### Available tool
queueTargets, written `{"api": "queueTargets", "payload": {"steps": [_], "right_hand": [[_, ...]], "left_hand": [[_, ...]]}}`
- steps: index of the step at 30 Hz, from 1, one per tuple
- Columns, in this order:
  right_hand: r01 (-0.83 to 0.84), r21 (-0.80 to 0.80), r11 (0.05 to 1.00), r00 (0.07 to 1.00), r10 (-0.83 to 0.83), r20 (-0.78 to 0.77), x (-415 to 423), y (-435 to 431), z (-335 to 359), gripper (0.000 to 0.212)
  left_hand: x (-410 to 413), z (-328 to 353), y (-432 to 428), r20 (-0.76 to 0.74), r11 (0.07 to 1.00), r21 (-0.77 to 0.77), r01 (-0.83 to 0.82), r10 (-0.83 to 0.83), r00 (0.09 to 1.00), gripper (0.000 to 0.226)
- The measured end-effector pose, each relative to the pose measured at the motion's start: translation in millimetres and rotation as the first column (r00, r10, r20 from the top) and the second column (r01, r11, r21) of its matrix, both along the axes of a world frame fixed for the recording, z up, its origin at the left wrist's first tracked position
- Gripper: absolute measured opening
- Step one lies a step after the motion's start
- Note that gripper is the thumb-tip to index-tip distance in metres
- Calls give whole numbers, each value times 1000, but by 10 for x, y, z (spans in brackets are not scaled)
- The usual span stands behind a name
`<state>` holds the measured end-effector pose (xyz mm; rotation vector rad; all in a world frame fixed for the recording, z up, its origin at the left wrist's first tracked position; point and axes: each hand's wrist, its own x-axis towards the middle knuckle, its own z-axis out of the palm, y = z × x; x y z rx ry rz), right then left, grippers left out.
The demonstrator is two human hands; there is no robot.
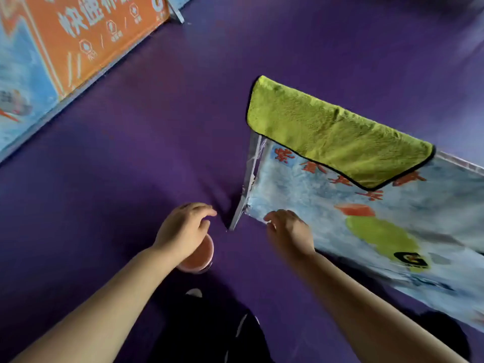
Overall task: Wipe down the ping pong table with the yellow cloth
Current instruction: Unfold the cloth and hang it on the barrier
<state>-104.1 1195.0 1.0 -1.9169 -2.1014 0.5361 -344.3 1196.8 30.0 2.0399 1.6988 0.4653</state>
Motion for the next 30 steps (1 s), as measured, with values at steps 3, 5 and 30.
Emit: {"api": "queueTargets", "payload": {"steps": [3,5,30], "right_hand": [[-8,-140,990,1000,8,-3,-331,-201,-210,18],[14,-188,982,1000,-16,-4,-531,-313,-399,22],[328,-587,740,943,-289,162,-2296,-546,-5658,36]], "left_hand": [[-318,-255,-245,-37,992,-106,-76,72,997,32],[-570,-513,-380,-62,983,-154,-97,89,994,35],[-1953,-6088,-610,-222,838,-371,-400,338,915,37]]}}
